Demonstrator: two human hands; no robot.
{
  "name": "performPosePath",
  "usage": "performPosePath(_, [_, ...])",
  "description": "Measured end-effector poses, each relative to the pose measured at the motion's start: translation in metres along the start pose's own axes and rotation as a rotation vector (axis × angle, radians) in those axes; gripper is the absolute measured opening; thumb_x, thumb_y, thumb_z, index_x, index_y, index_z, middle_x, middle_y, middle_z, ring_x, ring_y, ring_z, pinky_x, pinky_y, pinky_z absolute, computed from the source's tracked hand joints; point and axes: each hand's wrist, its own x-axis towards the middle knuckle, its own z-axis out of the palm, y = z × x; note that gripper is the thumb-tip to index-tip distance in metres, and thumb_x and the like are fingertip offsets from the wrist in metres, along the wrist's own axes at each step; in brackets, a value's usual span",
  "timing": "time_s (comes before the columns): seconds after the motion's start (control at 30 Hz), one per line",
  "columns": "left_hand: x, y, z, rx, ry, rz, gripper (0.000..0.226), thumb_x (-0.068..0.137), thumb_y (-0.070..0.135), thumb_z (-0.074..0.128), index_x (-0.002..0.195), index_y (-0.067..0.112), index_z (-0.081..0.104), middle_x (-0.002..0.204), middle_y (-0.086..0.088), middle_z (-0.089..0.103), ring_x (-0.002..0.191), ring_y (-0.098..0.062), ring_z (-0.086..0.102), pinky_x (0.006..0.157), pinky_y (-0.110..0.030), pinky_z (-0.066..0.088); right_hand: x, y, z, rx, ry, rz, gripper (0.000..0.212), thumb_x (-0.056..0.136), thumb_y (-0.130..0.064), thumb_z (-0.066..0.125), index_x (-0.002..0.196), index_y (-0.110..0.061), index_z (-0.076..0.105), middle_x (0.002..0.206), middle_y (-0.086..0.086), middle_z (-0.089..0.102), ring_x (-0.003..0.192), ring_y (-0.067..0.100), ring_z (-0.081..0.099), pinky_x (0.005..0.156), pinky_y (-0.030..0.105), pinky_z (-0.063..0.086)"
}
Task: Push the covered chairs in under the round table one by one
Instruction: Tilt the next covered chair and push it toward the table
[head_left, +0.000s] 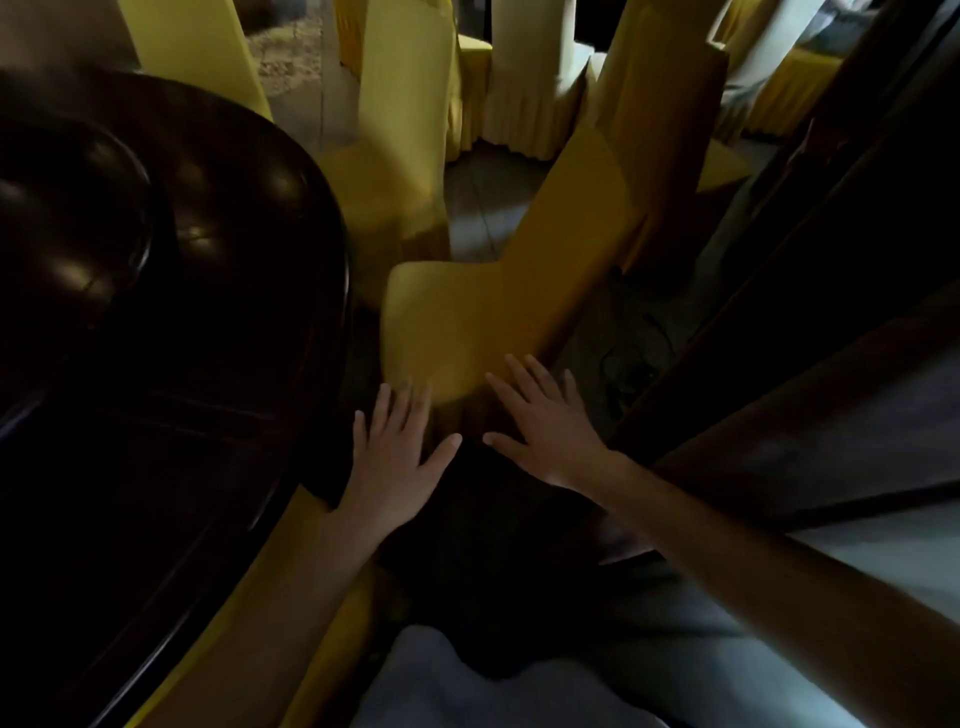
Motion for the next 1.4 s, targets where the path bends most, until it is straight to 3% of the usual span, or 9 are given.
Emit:
performPosePath(0.53, [0.121,0.098,0.006,0.017,-0.083,0.151,0.072,0.093,0.058,0.022,0.149,0.027,-0.010,0.157,0.005,-0.019,0.142,-0.016,-0.024,0.114,-0.044,-0.016,0.032,0.134,-0.040,0.078,0.096,0.276,0.073,0.092,-0.062,0.034,0.151,-0.030,0.006,0.161,0.000,-0.007,0.147,0.021,-0.011,0.114,0.056,0.000])
performPosePath(0.87, [0.263,0.132,0.003,0.027,-0.058,0.197,0.073,0.093,0.059,0.026,0.149,0.026,-0.007,0.158,0.003,-0.014,0.144,-0.018,-0.020,0.116,-0.049,-0.009,0.124,0.216,-0.063,0.220,0.156,0.410,0.071,0.093,-0.059,0.036,0.151,-0.033,0.004,0.161,-0.003,-0.007,0.147,0.018,-0.012,0.116,0.054,-0.002])
performPosePath(1.2, [0.416,0.154,-0.021,0.030,-0.013,0.270,0.074,0.092,0.060,0.027,0.149,0.028,-0.006,0.158,0.005,-0.015,0.144,-0.016,-0.019,0.114,-0.046,-0.011,0.236,0.282,-0.105,0.261,0.227,0.421,0.069,0.094,-0.055,0.038,0.151,-0.029,0.009,0.161,-0.001,-0.003,0.147,0.018,-0.008,0.115,0.053,-0.002])
performPosePath(1.4, [0.461,0.169,-0.018,0.041,-0.082,0.282,0.074,0.091,0.061,0.026,0.149,0.029,-0.008,0.158,0.004,-0.015,0.143,-0.016,-0.021,0.115,-0.047,-0.011,0.270,0.322,-0.110,0.337,0.242,0.407,0.068,0.093,-0.056,0.039,0.151,-0.030,0.012,0.161,-0.002,0.000,0.147,0.017,-0.006,0.117,0.052,0.001])
